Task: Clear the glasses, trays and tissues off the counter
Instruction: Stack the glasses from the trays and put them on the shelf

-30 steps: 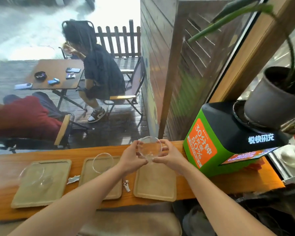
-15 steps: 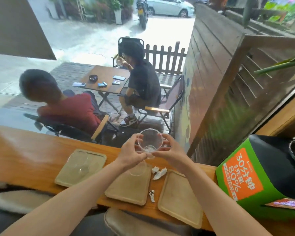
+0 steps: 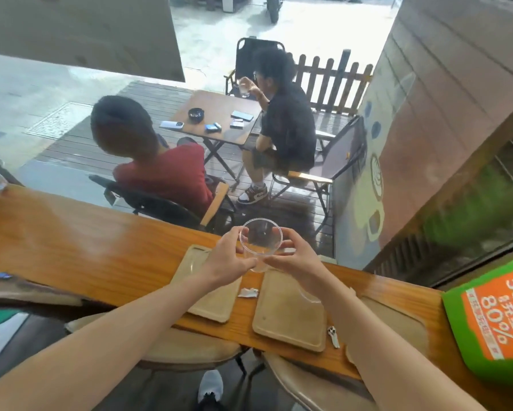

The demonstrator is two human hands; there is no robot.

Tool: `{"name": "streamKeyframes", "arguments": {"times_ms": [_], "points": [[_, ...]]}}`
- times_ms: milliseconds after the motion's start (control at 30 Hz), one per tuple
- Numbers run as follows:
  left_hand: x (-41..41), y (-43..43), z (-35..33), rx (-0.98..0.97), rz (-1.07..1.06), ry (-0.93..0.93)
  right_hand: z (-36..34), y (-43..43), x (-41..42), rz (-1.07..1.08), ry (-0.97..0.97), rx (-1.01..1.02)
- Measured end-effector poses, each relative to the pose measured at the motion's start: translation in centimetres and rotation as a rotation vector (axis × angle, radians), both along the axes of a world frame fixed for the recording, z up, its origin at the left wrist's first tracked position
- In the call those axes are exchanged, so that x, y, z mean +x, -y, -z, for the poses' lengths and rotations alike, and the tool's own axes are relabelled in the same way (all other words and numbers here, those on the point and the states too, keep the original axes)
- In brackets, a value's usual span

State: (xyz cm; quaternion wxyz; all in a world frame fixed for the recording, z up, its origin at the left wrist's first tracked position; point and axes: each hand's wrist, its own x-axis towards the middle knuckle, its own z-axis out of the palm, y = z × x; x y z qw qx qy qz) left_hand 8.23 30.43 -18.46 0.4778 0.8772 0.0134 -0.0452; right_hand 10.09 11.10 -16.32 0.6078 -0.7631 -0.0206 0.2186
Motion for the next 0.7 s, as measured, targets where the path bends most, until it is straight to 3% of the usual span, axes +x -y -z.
{"name": "streamKeyframes", "arguments": {"times_ms": [333, 700], "points": [[0.6, -11.0, 2.0, -0.058, 0.045, -0.069, 1.4, -11.2, 0.6, -0.016, -0.106, -0.018], [1.3, -14.0, 5.4, 0.010, 0.124, -0.162, 3.4, -14.2, 0.4, -0.031, -0.142, -0.226]]}}
